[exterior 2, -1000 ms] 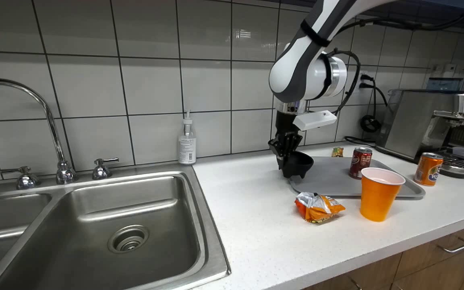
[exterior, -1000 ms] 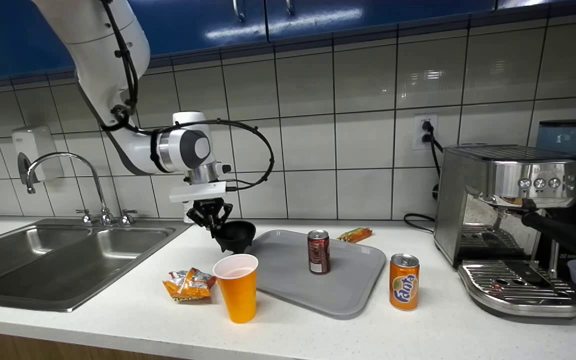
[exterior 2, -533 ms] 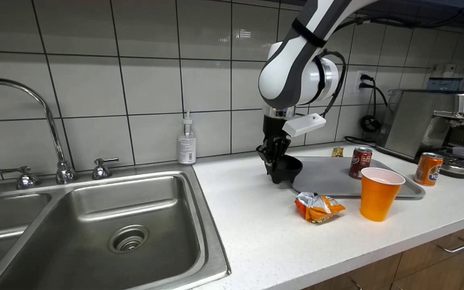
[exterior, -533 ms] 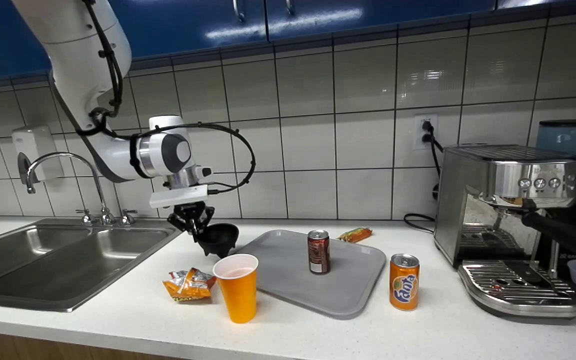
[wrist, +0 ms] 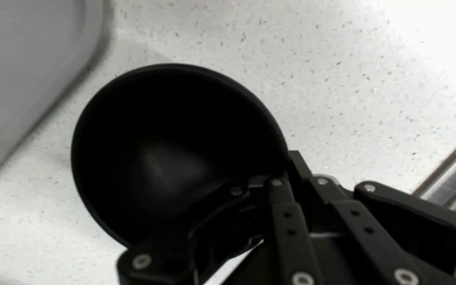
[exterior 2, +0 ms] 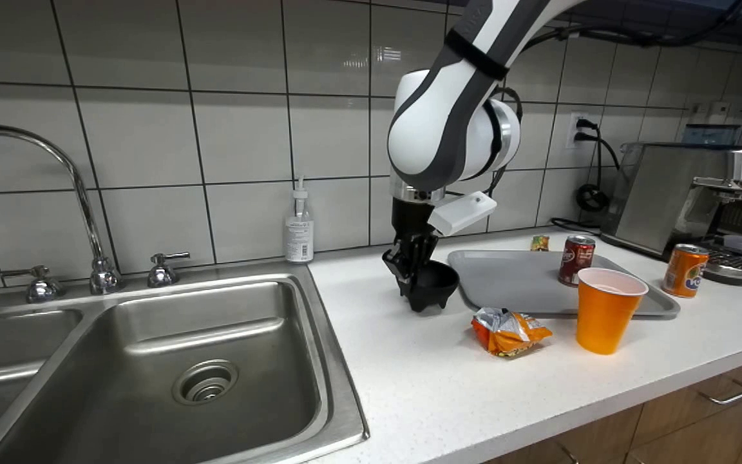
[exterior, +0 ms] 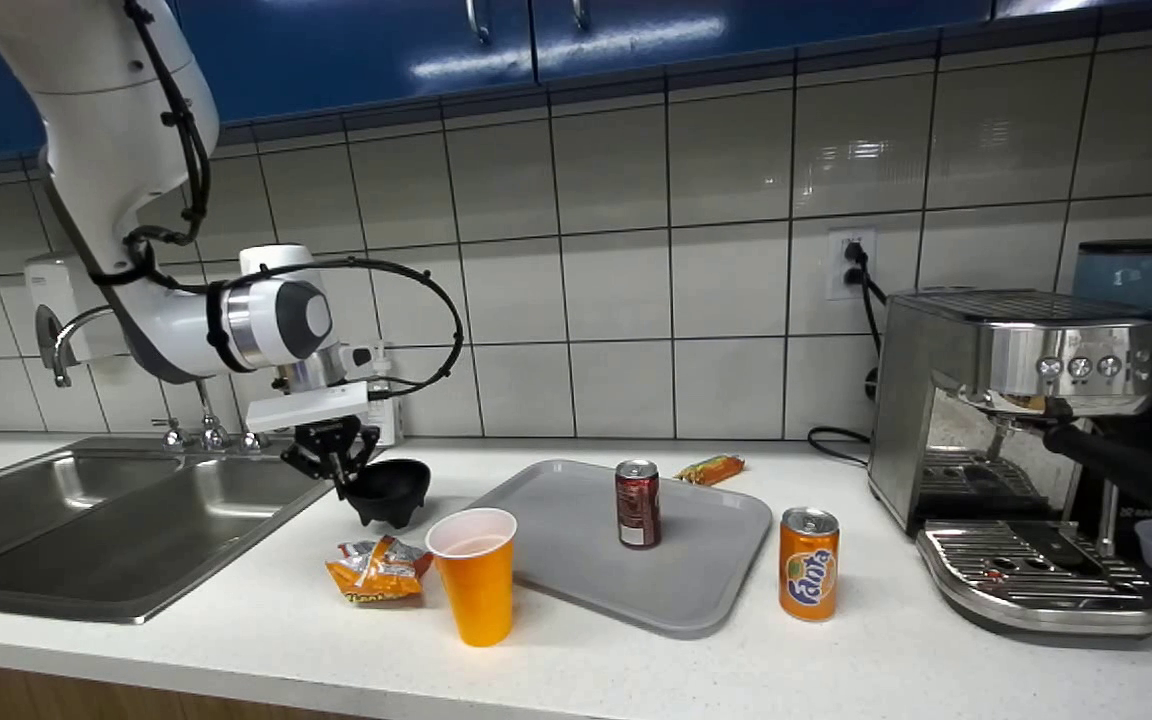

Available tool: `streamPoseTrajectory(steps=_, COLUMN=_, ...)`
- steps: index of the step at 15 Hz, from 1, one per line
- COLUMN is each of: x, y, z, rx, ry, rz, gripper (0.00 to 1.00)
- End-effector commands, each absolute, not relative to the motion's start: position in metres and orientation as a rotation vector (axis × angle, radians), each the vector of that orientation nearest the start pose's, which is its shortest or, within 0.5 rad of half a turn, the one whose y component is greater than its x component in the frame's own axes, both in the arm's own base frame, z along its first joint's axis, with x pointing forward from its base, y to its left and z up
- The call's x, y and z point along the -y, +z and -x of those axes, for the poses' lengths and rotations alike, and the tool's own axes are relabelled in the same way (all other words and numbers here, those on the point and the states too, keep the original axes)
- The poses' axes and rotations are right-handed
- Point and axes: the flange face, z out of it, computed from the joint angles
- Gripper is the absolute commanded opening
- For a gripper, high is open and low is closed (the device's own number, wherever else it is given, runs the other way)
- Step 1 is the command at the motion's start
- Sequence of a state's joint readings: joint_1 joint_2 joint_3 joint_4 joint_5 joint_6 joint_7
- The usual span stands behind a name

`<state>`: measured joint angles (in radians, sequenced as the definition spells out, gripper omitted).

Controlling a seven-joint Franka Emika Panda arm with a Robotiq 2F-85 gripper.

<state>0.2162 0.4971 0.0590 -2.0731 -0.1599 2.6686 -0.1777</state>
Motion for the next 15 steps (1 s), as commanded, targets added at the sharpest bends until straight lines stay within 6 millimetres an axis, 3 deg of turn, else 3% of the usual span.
streamPoseTrajectory(steps=1, x=-0.185, y=0.2, z=-0.56, rx=0.965, ry=-0.181, rz=3.035, gripper=0.02)
streamPoseTrajectory(steps=8, x=-0.201, y=0.196, z=-0.548, rx=1.01, ry=-0.165, rz=3.008, gripper=0.02)
streamPoseTrajectory(steps=9, x=-0.201, y=0.196, z=-0.548, rx=1.008, ry=-0.165, rz=3.007, gripper=0.33)
streamPoseTrajectory(steps=11, x=-0.199, y=0.198, z=-0.548, rx=1.005, ry=-0.172, rz=3.007, gripper=0.41)
streamPoseTrajectory(steps=15, x=-0.191, y=0.21, z=-0.549, rx=0.998, ry=-0.205, rz=3.005, gripper=0.7)
